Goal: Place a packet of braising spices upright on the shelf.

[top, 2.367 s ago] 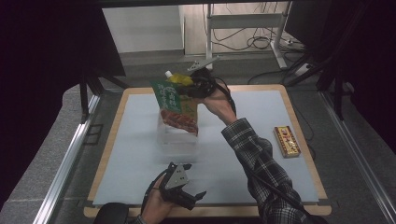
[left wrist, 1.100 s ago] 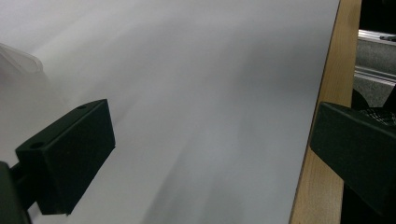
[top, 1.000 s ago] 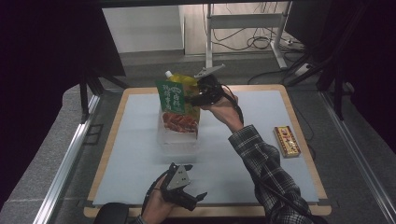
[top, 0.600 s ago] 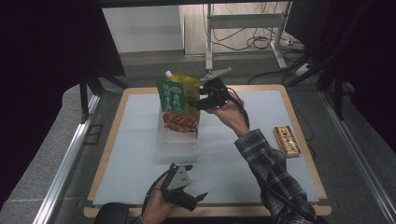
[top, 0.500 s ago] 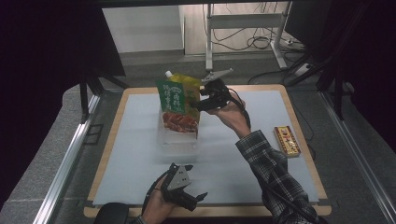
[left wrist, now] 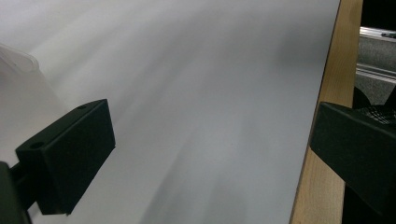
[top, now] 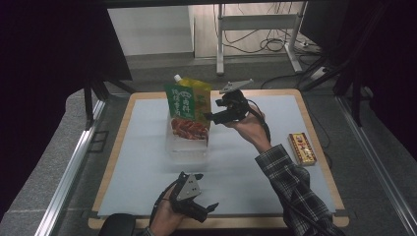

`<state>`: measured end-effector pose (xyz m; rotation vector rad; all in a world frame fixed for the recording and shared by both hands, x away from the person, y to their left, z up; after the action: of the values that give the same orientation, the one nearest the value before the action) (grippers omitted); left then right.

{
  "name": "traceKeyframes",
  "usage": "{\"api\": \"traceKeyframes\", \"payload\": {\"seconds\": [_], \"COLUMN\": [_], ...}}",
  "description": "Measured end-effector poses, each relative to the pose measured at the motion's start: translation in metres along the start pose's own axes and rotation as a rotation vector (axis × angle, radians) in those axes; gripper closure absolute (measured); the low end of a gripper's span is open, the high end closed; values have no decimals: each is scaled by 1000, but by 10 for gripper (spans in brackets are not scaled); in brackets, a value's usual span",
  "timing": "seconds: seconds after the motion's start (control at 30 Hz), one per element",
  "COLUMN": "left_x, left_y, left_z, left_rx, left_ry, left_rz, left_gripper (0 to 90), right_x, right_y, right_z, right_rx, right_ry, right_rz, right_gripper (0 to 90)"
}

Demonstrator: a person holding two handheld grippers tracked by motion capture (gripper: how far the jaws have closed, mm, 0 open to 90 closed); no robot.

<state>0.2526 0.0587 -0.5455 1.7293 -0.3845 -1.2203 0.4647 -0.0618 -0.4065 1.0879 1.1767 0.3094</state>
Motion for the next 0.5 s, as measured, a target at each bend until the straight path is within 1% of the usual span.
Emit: {"api": "traceKeyframes", "payload": {"seconds": [0.17,0.33,0.5], "left_x": [0,0,0], "left_y": [0,0,0], "left_z": [0,0,0], "left_rx": [0,-4,-2], "left_ry": [1,4,8], "left_rz": [-1,2,4], "left_gripper": [0,0,0], "right_x": [-6,-13,-18], "right_y": [-9,-18,-29], "right_z": [1,1,1], "right_rx": [10,3,10], "right_ry": [0,1,5], "right_rz": [-1,-7,-5], "right_gripper": [240,237,226]}}
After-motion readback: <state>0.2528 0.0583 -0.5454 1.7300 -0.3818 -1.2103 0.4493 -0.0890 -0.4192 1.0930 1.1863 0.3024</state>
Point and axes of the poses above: each handheld gripper's, and its own axes: x roughly forward along the jaws, y roughly out of its top, z roughly to its right, the point moved 4 cm from there along x, roughly forward along the jaws, and after that the axes turned 2 degrees about -z, right-handed, at the moved point
